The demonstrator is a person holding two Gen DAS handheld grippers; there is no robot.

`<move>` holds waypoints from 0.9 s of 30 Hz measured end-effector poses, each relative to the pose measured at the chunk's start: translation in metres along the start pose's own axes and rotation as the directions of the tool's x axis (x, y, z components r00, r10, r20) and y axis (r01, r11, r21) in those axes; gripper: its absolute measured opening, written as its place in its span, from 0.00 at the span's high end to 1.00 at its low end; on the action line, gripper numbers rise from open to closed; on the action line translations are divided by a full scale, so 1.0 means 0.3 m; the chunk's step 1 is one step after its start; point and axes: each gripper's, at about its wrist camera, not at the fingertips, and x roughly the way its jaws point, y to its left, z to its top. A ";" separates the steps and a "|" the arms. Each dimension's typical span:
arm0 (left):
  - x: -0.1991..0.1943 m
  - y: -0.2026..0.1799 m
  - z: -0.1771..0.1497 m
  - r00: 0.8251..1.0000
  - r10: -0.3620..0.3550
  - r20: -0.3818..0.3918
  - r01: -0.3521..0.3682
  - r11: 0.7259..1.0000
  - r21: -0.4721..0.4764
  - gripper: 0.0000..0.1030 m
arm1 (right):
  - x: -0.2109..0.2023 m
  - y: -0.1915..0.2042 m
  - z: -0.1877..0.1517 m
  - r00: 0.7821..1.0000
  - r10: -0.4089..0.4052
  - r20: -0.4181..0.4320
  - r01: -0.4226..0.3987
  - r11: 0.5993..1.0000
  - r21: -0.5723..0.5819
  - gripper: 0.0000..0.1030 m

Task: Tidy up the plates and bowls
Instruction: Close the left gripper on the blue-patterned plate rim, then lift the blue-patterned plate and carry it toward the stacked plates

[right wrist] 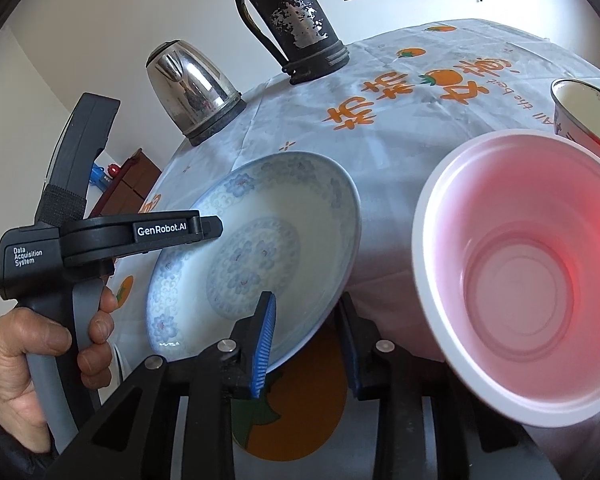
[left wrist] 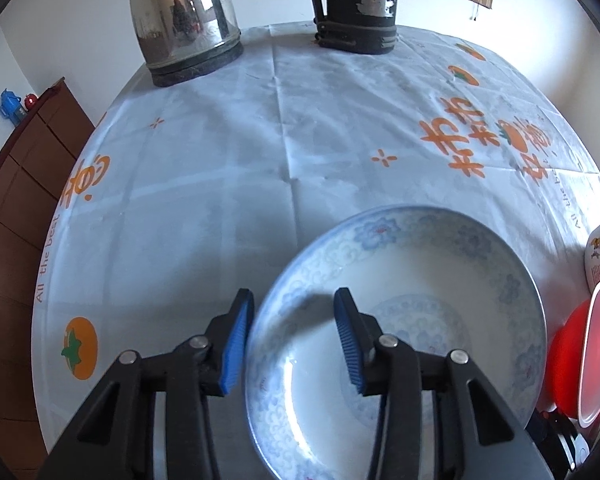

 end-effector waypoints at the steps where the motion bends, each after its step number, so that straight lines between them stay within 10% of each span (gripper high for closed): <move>1: 0.000 0.002 -0.001 1.000 0.001 0.006 -0.001 1.000 -0.007 0.61 | 0.001 0.000 0.001 1.000 -0.002 0.002 0.002 1.000 0.000 0.68; 27: -0.074 0.023 -0.141 0.995 0.076 0.061 -0.072 0.996 -0.059 0.80 | 0.018 -0.027 0.041 0.999 -0.039 0.021 0.039 0.999 0.008 0.82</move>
